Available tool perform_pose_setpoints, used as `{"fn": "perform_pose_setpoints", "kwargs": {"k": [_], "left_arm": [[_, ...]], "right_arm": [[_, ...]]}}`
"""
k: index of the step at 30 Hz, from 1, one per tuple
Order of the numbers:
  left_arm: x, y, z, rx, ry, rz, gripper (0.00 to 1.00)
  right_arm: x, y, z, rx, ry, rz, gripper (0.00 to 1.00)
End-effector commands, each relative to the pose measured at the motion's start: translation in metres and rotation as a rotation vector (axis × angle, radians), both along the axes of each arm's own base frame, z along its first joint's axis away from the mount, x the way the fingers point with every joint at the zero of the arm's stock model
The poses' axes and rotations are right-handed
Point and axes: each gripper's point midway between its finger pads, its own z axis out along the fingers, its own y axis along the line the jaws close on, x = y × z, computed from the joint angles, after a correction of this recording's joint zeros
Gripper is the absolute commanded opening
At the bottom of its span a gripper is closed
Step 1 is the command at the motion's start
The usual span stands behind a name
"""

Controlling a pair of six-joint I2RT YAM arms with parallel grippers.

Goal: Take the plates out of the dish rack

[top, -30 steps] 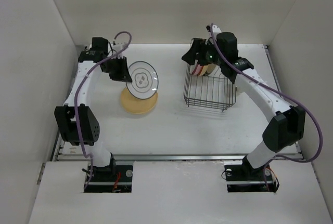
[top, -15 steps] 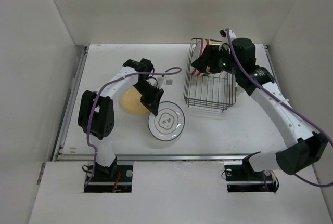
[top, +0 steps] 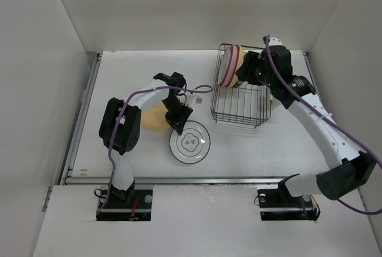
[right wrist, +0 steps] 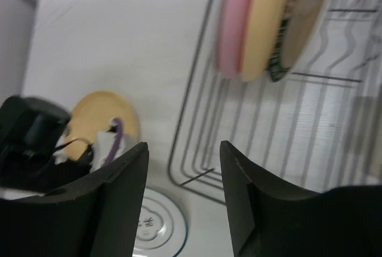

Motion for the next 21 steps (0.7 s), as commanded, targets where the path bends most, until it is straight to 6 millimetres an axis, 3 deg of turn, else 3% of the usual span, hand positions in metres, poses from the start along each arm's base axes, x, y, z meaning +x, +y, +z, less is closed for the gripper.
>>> {"fn": "perform_pose_setpoints", "kwargs": {"k": [1,2,4,5,8,10,15,16,18,21], "left_arm": [[0.03,0.006,-0.006,0.082,-0.138,0.06,0.17],[0.034,0.005,-0.006,0.083,-0.154,0.07,0.2],[0.038,0.007,-0.008,0.105,-0.171,0.085,0.23],[0.041,0.007,-0.008,0.109,-0.18,0.098,0.25],[0.045,0.01,-0.01,0.13,-0.193,0.099,0.32],[0.045,0.011,-0.01,0.138,-0.198,0.1,0.36],[0.057,0.005,0.005,0.117,-0.233,0.104,0.46],[0.058,0.009,0.008,0.121,-0.227,0.124,0.48],[0.066,0.008,0.02,0.099,-0.243,0.151,0.48],[0.066,0.01,0.027,0.091,-0.237,0.169,0.49]], "right_arm": [[0.018,-0.058,0.023,-0.104,-0.04,-0.348,0.55],[0.025,-0.063,0.015,-0.138,-0.023,-0.385,0.55],[0.034,-0.08,0.018,-0.188,-0.023,-0.473,0.65],[0.045,-0.079,0.003,-0.223,0.01,-0.485,0.65],[0.066,-0.087,-0.001,-0.264,0.014,-0.539,0.65],[0.083,-0.09,-0.019,-0.296,0.047,-0.56,0.65],[0.114,-0.109,-0.031,-0.304,0.059,-0.623,0.65],[0.12,-0.105,-0.041,-0.308,0.076,-0.611,0.65],[0.133,-0.112,-0.041,-0.28,0.076,-0.613,0.65],[0.146,-0.112,-0.059,-0.285,0.109,-0.604,0.63]]}}
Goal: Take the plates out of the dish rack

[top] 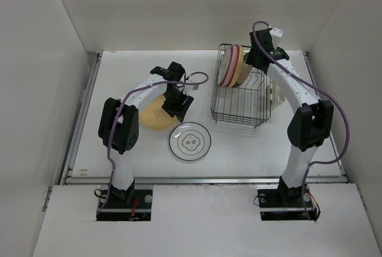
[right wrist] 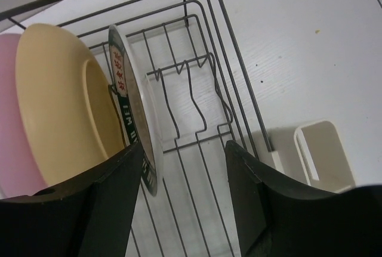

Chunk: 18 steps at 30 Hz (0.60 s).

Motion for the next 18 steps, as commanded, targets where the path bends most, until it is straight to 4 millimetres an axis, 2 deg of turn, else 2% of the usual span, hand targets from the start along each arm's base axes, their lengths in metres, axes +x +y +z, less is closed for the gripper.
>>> {"fn": "perform_pose_setpoints", "kwargs": {"k": [1,2,4,5,9,11,13,14,15,16,18], "left_arm": [[0.003,0.004,0.028,-0.019,-0.019,0.034,0.49],[0.001,0.003,0.03,-0.024,-0.01,0.033,0.49],[0.0,0.002,0.033,-0.031,-0.004,0.031,0.49],[-0.002,0.003,0.033,-0.027,0.004,0.031,0.49],[0.0,0.008,0.035,-0.011,-0.001,0.054,0.49],[0.001,0.01,0.038,-0.001,-0.006,0.056,0.49],[0.004,0.015,0.043,0.004,-0.016,0.077,0.49],[0.005,0.017,0.042,0.018,-0.023,0.08,0.49],[0.005,0.017,0.042,0.018,-0.023,0.08,0.49],[0.005,0.018,0.045,0.027,-0.025,0.09,0.49],[0.01,0.022,0.05,0.026,-0.047,0.102,0.49]], "right_arm": [[0.022,-0.002,0.015,0.051,-0.063,0.005,0.63],[0.027,-0.001,0.012,0.071,-0.064,0.018,0.61],[0.038,0.012,0.009,0.136,-0.081,0.083,0.58],[0.04,0.016,-0.004,0.145,-0.055,0.098,0.57],[0.05,0.029,-0.027,0.17,-0.016,0.149,0.49],[0.052,0.031,-0.03,0.177,-0.014,0.157,0.4],[0.054,0.03,-0.028,0.172,-0.025,0.15,0.27],[0.054,0.026,-0.028,0.154,-0.025,0.142,0.12],[0.054,0.023,-0.019,0.145,-0.046,0.13,0.06],[0.053,0.02,-0.009,0.122,-0.054,0.138,0.01],[0.052,0.013,0.003,0.082,-0.068,0.128,0.0]]}}
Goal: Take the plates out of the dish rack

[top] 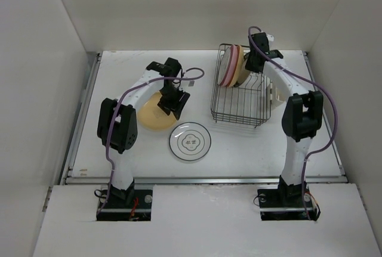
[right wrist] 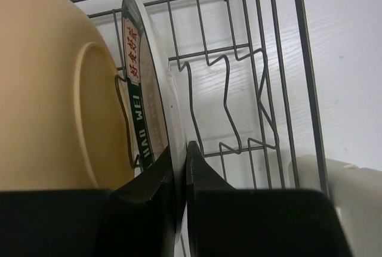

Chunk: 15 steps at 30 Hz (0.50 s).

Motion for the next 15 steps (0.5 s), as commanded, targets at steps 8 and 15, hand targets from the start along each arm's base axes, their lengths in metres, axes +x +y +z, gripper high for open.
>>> {"fn": "perform_pose_setpoints", "kwargs": {"k": [8,15], "left_arm": [[0.012,0.01,0.038,0.018,-0.102,0.048,0.49],[0.019,0.012,0.049,0.028,-0.145,0.073,0.49]], "right_arm": [[-0.004,-0.033,0.162,-0.23,-0.319,-0.06,0.0],[-0.035,-0.062,0.202,-0.404,-0.319,-0.205,0.0]]}}
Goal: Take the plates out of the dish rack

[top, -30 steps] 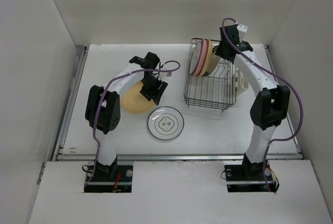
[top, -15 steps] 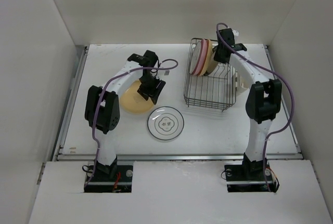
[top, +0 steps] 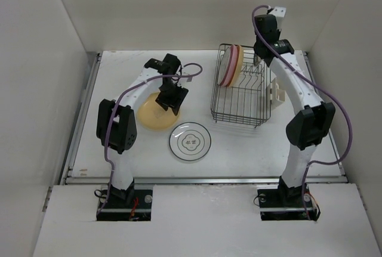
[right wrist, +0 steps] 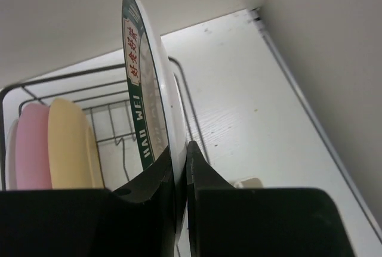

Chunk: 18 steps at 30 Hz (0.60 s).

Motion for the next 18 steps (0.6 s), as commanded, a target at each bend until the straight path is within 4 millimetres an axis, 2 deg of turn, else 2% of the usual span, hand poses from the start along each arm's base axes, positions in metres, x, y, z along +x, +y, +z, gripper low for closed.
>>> {"fn": "perform_pose_setpoints", "kwargs": {"k": [1,2,3,4,5,6,7,9,10,11,12,13,14,16,17,18], "left_arm": [[0.005,0.005,0.035,-0.005,-0.088,0.04,0.49],[0.008,0.006,0.041,-0.004,-0.108,0.052,0.49],[0.008,0.006,0.041,-0.004,-0.108,0.052,0.49],[0.01,0.007,0.047,-0.004,-0.131,0.055,0.49],[0.011,0.01,0.047,0.013,-0.138,0.07,0.49],[0.012,0.013,0.05,0.024,-0.153,0.075,0.49],[0.015,0.019,0.05,0.037,-0.157,0.104,0.49],[0.019,0.03,0.053,0.066,-0.179,0.143,0.49],[0.023,0.04,0.05,0.079,-0.18,0.169,0.49],[0.026,0.047,0.051,0.087,-0.195,0.198,0.49],[0.03,0.058,0.051,0.111,-0.205,0.223,0.49],[0.033,0.066,0.053,0.109,-0.219,0.27,0.49],[0.037,0.084,0.058,0.109,-0.229,0.32,0.49],[0.043,0.104,0.062,0.102,-0.241,0.404,0.5],[0.046,0.122,0.066,0.103,-0.249,0.453,0.5],[0.047,0.13,0.066,0.103,-0.246,0.487,0.5]], "right_arm": [[-0.031,-0.032,0.073,-0.094,-0.125,-0.148,0.0],[-0.037,-0.036,0.079,-0.1,-0.129,-0.164,0.0],[-0.042,-0.035,0.076,-0.108,-0.121,-0.164,0.0],[-0.053,-0.036,0.092,-0.089,-0.153,-0.154,0.0],[-0.057,-0.033,0.098,-0.071,-0.164,-0.126,0.0],[-0.056,-0.009,0.095,-0.014,-0.16,0.007,0.0],[-0.07,0.005,0.115,0.038,-0.206,0.098,0.0],[-0.08,0.037,0.122,0.125,-0.224,0.296,0.0],[-0.09,0.082,0.108,0.201,-0.19,0.511,0.0],[-0.108,0.1,0.113,0.241,-0.197,0.62,0.0],[-0.121,0.122,0.104,0.266,-0.162,0.738,0.0],[-0.148,0.169,0.079,0.339,-0.083,0.964,0.0],[-0.169,0.188,0.073,0.377,-0.058,1.072,0.0],[-0.201,0.223,0.047,0.443,0.027,1.241,0.0],[-0.23,0.248,0.021,0.485,0.115,1.352,0.0],[-0.24,0.258,0.005,0.495,0.166,1.382,0.0]]}}
